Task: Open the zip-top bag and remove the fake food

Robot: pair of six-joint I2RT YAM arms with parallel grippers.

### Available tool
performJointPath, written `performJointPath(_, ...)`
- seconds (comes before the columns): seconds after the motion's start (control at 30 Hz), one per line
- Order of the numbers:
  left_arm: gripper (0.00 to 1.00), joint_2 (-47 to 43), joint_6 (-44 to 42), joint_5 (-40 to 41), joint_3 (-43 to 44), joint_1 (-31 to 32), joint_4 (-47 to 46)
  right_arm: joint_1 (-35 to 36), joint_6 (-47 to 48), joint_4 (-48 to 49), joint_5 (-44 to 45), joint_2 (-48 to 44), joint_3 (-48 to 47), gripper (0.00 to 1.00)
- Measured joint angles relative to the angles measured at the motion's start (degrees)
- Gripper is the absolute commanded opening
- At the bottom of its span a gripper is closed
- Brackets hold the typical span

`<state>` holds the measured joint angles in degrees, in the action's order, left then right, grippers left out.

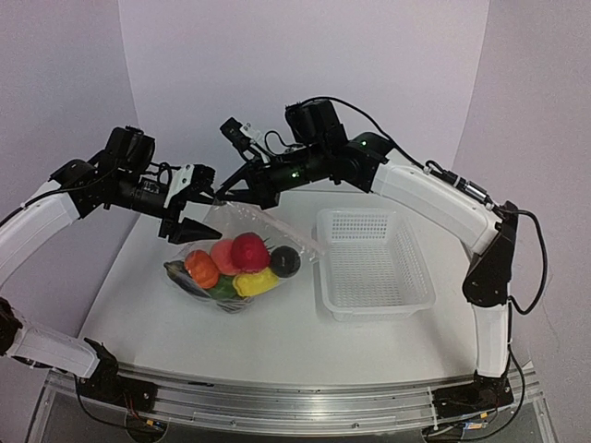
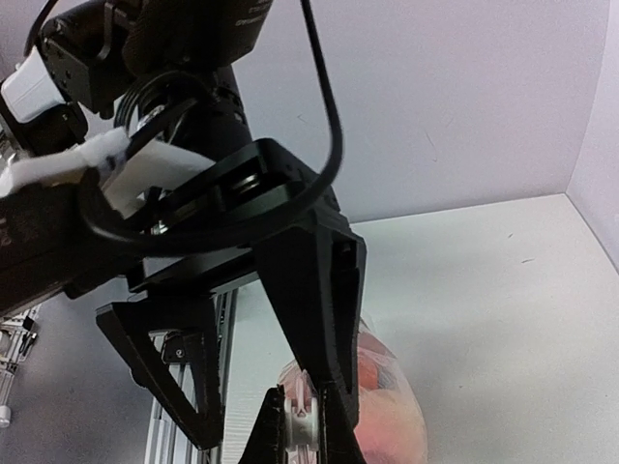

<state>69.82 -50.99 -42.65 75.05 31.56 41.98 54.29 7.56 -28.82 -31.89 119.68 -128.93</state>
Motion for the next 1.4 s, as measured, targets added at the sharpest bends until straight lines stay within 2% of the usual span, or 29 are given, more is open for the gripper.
performJointPath(0.03, 0.47, 0.8, 0.0, -0.4, 1.0, -0.2, 0.8, 0.1, 0.4, 0.0, -0.1, -0.1, 0.3, 0.00)
performJointPath(0.17, 0.42, 4.4, -0.1, -1.5, 6.3, -1.1, 3.2, 0.5, 2.3, -0.1, -0.6, -1.0, 1.5, 0.00)
performJointPath(0.3, 0.24, 6.7, 0.1, -2.4, 11.2, -1.4, 5.3, 0.7, 3.7, -0.1, 0.0, -2.1, 2.2, 0.00)
performJointPath(0.5, 0.30, 8.3, 0.1, -4.1, 13.6, -1.3, 9.2, 0.7, 4.9, -0.5, 0.8, -3.3, 3.0, 0.00)
performJointPath(0.53, 0.27, 8.4, 0.0, -4.2, 13.6, -1.3, 9.8, 0.7, 5.0, -0.5, 0.9, -3.5, 3.2, 0.00)
performJointPath(0.67, 0.01, 8.4, 0.5, -5.0, 13.9, -1.3, 10.8, 0.8, 5.3, -0.8, 1.7, -3.9, 3.4, 0.00)
performJointPath(0.7, 0.00, 8.5, 0.9, -5.1, 14.1, -1.3, 11.0, 0.8, 5.3, -0.9, 1.7, -3.9, 3.4, 0.00)
performJointPath(1.1, 0.00, 9.2, 4.9, -2.1, 14.9, -1.4, 9.0, 0.8, 6.5, 0.1, 3.8, -4.5, 4.5, 0.00)
performJointPath(1.4, 0.00, 6.7, 5.8, -1.2, 12.6, -0.5, 4.8, 0.4, 9.0, 3.9, 4.6, -8.6, 10.8, 0.00)
